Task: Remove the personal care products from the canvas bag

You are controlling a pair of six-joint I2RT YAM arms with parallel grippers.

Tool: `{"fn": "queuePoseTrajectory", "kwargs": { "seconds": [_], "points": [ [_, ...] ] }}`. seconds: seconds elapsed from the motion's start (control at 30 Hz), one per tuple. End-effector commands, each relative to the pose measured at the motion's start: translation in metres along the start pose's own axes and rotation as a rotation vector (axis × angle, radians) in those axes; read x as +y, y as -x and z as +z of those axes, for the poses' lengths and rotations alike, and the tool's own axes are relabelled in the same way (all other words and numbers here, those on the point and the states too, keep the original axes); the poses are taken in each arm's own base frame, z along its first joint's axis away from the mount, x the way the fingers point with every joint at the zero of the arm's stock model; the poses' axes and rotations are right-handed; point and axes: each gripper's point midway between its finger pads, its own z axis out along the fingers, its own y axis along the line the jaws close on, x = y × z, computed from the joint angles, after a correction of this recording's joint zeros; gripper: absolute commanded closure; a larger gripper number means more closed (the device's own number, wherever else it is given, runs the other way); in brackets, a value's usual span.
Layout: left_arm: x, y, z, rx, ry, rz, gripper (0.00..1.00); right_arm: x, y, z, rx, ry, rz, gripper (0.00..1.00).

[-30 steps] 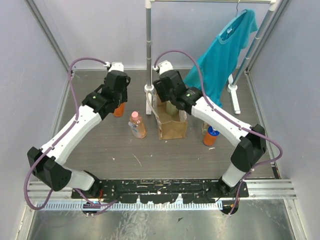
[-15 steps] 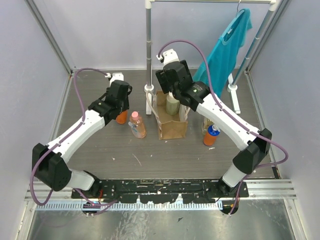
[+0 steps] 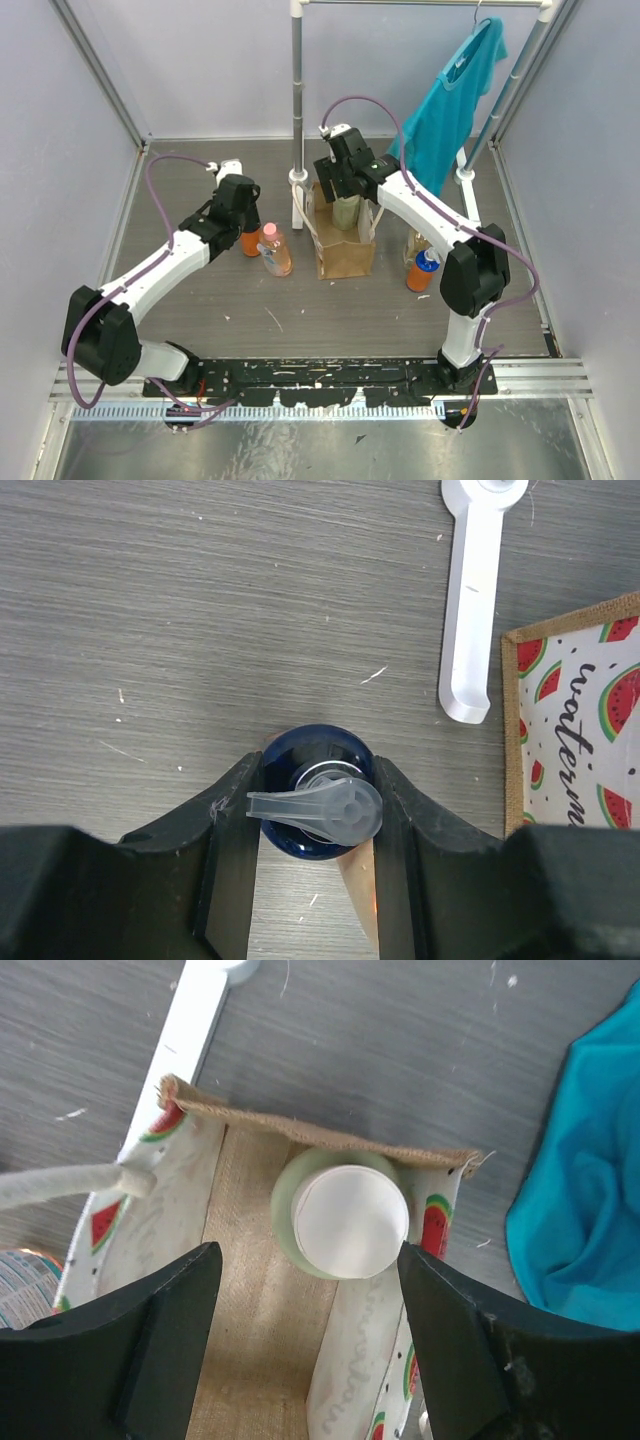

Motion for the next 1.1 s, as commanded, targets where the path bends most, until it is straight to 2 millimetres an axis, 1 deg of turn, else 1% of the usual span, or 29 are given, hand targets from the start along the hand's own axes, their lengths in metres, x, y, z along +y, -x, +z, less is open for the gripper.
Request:
{"fn": "queuePoseTrajectory", "kwargs": {
  "seconds": [0.0,0.03,0.1,0.13,0.2,0.27,0.3,0.4,0.5,0.53,0.57,0.6,0.63,0.7,0.77,0.83,0.87,0.93,0.97,1.07],
  "points": [
    [-0.011,0.019,-0.006,-0.069,-0.058,-0.087,0.72,0.005,0.003,0.003,-0.024,0.057,0.062,0.23],
    [-0.011,0.019,-0.008,-0.065,-0.059,-0.089,0.65,0.003,0.000,0.005,-0.018,0.050,0.065,0.23],
    [-0.011,0.021,-0.012,-0.067,-0.064,-0.093,0.46,0.001,-0.005,0.008,-0.010,0.037,0.065,0.23],
    [-0.010,0.023,-0.014,-0.070,-0.066,-0.093,0.38,0.000,-0.007,0.010,-0.007,0.036,0.065,0.23],
    [-0.009,0.031,-0.022,-0.087,-0.069,-0.095,0.27,-0.001,-0.009,0.015,-0.006,0.034,0.069,0.23],
    [-0.009,0.041,-0.030,-0.106,-0.075,-0.093,0.19,-0.001,-0.012,0.022,-0.007,0.035,0.069,0.23],
    [-0.008,0.053,-0.041,-0.135,-0.085,-0.104,0.17,-0.001,-0.012,0.026,-0.011,0.036,0.068,0.24],
    [-0.006,0.075,-0.063,-0.184,-0.102,-0.112,0.14,0.003,-0.011,0.035,-0.014,0.050,0.070,0.27],
    [-0.006,0.095,-0.084,-0.228,-0.127,-0.116,0.13,0.004,-0.010,0.042,-0.013,0.048,0.070,0.30],
    [-0.006,0.099,-0.089,-0.234,-0.134,-0.109,0.13,0.005,-0.010,0.043,-0.013,0.048,0.071,0.35],
    [-0.006,0.104,-0.095,-0.242,-0.141,-0.108,0.13,0.006,-0.009,0.043,-0.010,0.053,0.072,0.46],
    [-0.006,0.108,-0.100,-0.248,-0.147,-0.104,0.10,0.005,-0.009,0.042,-0.002,0.052,0.073,0.54],
    [-0.006,0.112,-0.104,-0.254,-0.152,-0.101,0.09,0.004,-0.009,0.039,0.001,0.048,0.076,0.60],
    [-0.005,0.119,-0.111,-0.268,-0.157,-0.102,0.09,0.000,0.000,0.029,-0.040,0.034,0.090,0.68],
    [-0.007,0.124,-0.116,-0.279,-0.170,-0.109,0.09,-0.003,0.017,0.011,-0.094,0.020,0.100,0.70],
    [-0.013,0.126,-0.117,-0.270,-0.195,-0.111,0.09,-0.001,0.039,-0.015,-0.157,0.033,0.098,0.71],
    [-0.016,0.127,-0.117,-0.266,-0.209,-0.111,0.09,-0.004,0.048,-0.028,-0.184,0.011,0.096,0.71],
    [-0.022,0.127,-0.116,-0.256,-0.228,-0.103,0.09,0.000,0.063,-0.055,-0.233,0.014,0.084,0.71],
    [-0.023,0.127,-0.114,-0.251,-0.229,-0.095,0.09,0.005,0.069,-0.068,-0.256,0.023,0.074,0.72],
    [-0.024,0.128,-0.112,-0.242,-0.220,-0.077,0.09,0.013,0.089,-0.114,-0.345,0.039,0.060,0.72]
  ]
}}
